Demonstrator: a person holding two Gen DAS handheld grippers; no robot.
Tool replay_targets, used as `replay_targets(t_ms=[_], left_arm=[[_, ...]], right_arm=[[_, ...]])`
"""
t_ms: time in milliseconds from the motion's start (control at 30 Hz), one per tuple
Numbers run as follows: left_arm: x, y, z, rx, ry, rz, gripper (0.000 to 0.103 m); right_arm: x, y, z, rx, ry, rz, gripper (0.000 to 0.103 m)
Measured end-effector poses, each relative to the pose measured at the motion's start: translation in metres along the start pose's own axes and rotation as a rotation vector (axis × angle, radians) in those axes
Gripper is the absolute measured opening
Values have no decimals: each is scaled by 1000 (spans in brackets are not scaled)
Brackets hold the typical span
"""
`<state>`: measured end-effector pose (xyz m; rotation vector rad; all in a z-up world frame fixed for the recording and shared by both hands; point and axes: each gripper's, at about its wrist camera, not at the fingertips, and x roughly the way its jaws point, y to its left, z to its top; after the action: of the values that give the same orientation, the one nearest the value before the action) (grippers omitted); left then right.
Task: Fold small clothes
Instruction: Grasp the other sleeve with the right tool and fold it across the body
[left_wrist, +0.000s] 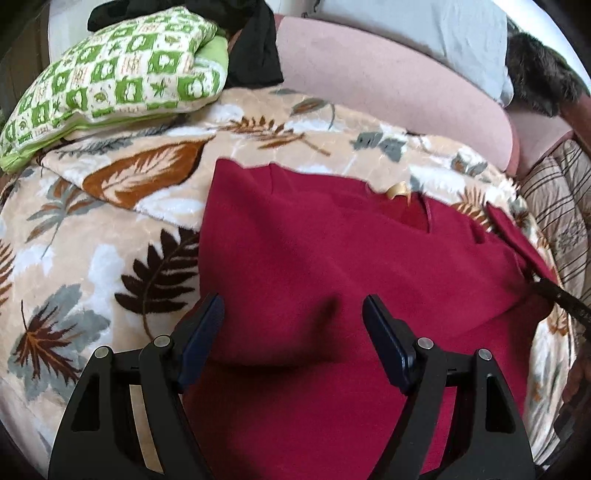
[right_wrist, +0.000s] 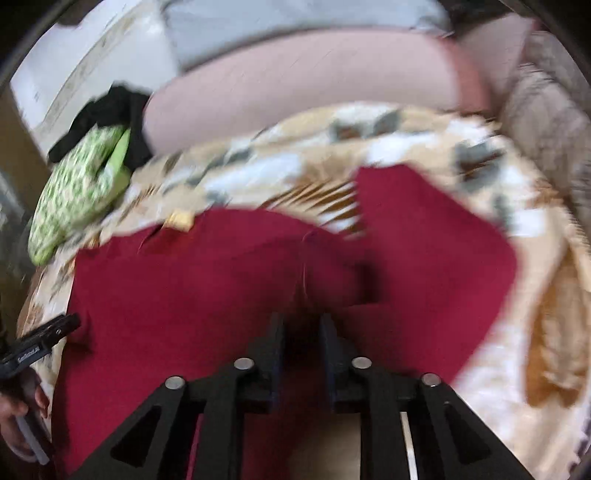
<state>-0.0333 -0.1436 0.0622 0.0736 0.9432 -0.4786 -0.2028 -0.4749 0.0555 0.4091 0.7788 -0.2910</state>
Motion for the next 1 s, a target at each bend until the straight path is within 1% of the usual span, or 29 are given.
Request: replay_targets(t_ms=[33, 67, 133, 200, 267, 300, 333, 367, 400, 433, 467, 500, 600, 633, 667, 700, 733, 800, 833, 933, 1000], left_arm=[[-2, -2, 2, -1, -10, -2, 78], [-3, -5, 3, -1, -19, -6, 78], [-1, -14, 5, 8, -19, -19, 78], [10, -23, 3, 29, 17, -27, 78], [26, -30, -1, 54, 72, -24, 78], [34, -32, -4, 65, 101, -22, 78], [42, -34, -7, 78, 133, -20, 78], [46, -36, -10, 96, 133, -3, 78], [45, -39, -11, 112, 120, 6, 78], [45, -41, -13, 130, 114, 16, 78], [46, -42, -13, 135, 116, 20, 78], [46, -41, -13, 129, 117, 18, 78], [45, -36, -11, 98, 119, -5, 78], [45, -34, -11, 94, 120, -10, 78], [45, -34, -10, 91, 121, -16, 78], [45, -34, -10, 88, 121, -21, 78], [45, -33, -10, 86, 121, -25, 78], [45, -32, -9, 85, 119, -32, 78], [44, -32, -9, 84, 119, -33, 78], [43, -31, -8, 75, 124, -39, 78], [38, -27, -6, 48, 125, -54, 78]], right_arm=[[-11, -7, 3, 24, -29, -2, 18], [-14, -9, 7, 27, -41, -19, 20], [-17, -8, 15, 6, -57, -60, 21], [-10, -6, 22, -26, -48, -106, 23], [4, -12, 27, -31, -1, -179, 25], [3, -17, 28, -16, -2, -173, 25], [0, -20, 33, 8, -24, -161, 25], [-2, -20, 39, 10, -38, -163, 29], [-1, -18, 43, 0, -49, -172, 35], [2, -14, 51, -21, -57, -191, 55], [10, -9, 59, -49, -50, -210, 79], [22, -5, 67, -76, -31, -230, 85], [62, -4, 81, -100, 52, -266, 85], [83, -8, 84, -89, 102, -279, 85], [94, -13, 84, -71, 133, -291, 77], [107, -24, 85, -34, 174, -294, 67], [110, -34, 85, -6, 186, -291, 36], [97, -52, 88, 60, 135, -236, 18], [81, -66, 91, 106, 105, -210, 5], [23, -93, 96, 176, -26, -132, 5], [-21, -107, 96, 189, -117, -89, 5]])
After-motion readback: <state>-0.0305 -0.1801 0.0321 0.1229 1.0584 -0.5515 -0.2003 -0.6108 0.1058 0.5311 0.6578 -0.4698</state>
